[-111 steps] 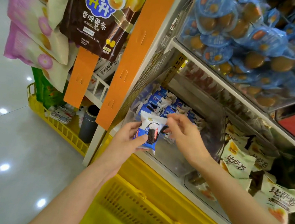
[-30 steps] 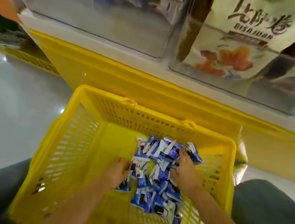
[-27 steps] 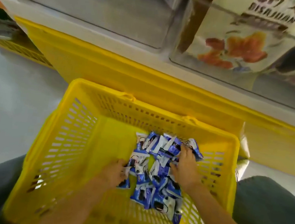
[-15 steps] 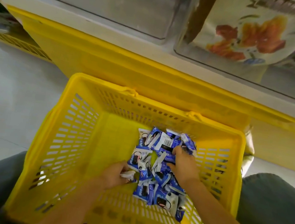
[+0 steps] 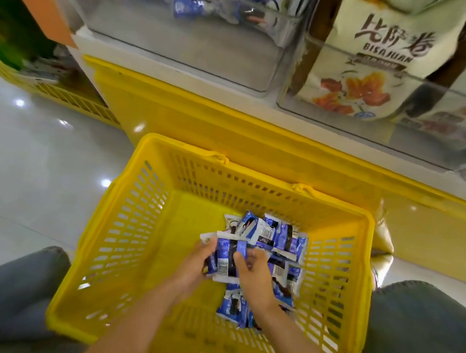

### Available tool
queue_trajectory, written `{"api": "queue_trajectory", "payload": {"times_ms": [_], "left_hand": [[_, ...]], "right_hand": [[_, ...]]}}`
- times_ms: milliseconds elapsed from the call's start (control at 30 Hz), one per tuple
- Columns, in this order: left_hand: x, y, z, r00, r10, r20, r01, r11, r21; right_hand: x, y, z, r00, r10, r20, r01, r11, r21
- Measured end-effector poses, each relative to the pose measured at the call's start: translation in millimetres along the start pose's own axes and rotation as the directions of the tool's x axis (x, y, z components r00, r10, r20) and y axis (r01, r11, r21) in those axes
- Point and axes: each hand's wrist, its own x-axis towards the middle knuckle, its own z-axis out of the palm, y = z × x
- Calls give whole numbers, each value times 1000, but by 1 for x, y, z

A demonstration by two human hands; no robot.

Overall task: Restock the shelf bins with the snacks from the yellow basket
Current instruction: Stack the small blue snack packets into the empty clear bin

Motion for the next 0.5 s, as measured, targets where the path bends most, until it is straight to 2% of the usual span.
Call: {"api": "queue_trajectory", "payload": {"times_ms": [133,233,300,367,500], "left_hand": [[-18,0,4,994,90,64,-103,969,225],[-22,-1,0,993,111,26,-114,966,231],[-21,1,-1,996,93,-3,-90,971,222],[-22,3,0,997,80,-8,-76,973,218],[-20,5,2,998,60,-16,-56,981,187]], "right_hand": [[-12,6,7,996,-84,42,85,996,-11],[-10,9,-7,989,-147,10,147,988,-48],[5,14,-28,977,-193,-91,170,961,-221],[27,21,-51,965,-202,-168,120,907,-404],[63,30,-78,973,-143,-178,19,828,-561]]}}
